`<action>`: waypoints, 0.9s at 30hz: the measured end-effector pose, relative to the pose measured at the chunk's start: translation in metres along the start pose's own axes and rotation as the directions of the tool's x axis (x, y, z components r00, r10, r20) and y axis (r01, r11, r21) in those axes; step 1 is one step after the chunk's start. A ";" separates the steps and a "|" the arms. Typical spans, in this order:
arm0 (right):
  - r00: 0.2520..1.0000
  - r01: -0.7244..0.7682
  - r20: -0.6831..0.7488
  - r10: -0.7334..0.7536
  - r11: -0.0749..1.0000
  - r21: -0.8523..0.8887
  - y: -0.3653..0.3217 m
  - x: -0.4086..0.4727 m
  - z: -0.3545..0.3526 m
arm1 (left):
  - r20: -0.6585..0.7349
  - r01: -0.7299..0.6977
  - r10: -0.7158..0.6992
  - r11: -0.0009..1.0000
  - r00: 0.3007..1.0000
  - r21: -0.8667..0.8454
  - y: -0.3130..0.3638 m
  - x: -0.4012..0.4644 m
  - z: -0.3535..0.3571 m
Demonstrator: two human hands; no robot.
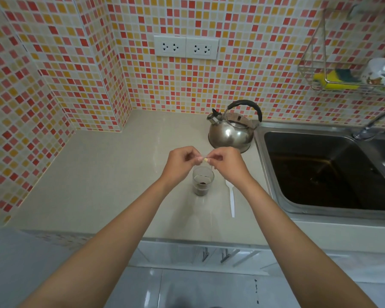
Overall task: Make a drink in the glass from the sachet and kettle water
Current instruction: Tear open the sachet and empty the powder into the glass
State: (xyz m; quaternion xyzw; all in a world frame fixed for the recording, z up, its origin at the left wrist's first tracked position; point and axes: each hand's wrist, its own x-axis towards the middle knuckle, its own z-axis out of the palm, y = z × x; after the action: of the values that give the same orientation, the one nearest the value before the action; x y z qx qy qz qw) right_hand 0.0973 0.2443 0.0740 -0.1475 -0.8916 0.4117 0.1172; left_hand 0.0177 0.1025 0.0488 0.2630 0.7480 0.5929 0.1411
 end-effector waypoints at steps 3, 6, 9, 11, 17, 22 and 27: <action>1.000 0.019 -0.002 -0.019 0.998 -0.053 -0.001 0.000 0.002 | -0.003 0.008 -0.008 1.000 1.000 0.028 0.002 0.001 0.001; 1.000 0.003 0.019 -0.003 0.999 -0.038 -0.001 -0.001 0.004 | 0.005 0.014 -0.014 1.000 1.000 0.026 0.002 0.000 0.000; 0.999 0.003 0.045 -0.002 1.000 -0.018 0.000 -0.003 0.002 | 0.026 0.006 -0.006 1.000 1.000 0.022 0.003 0.000 -0.004; 0.997 0.016 0.079 -0.015 1.000 -0.019 0.001 -0.005 0.001 | 0.073 -0.003 -0.001 0.999 0.997 0.048 0.006 -0.001 -0.006; 1.000 -0.014 0.013 0.013 0.999 0.035 0.000 -0.009 0.006 | 0.071 0.028 -0.029 1.000 0.997 0.011 0.004 -0.010 -0.005; 0.979 -0.171 -0.056 0.198 0.934 0.314 -0.005 -0.014 0.026 | 0.040 0.210 -0.206 0.959 0.978 -0.190 -0.009 -0.025 -0.015; 0.947 -0.238 -0.082 0.310 0.851 0.468 -0.021 -0.020 0.061 | -0.176 0.245 -0.322 0.902 0.930 -0.357 -0.025 -0.037 -0.035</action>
State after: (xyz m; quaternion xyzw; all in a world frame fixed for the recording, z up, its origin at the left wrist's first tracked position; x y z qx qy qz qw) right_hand 0.0925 0.1808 0.0498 -0.2734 -0.7293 0.6073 0.1569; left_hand 0.0247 0.0496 0.0302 0.0528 0.6802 0.7085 0.1806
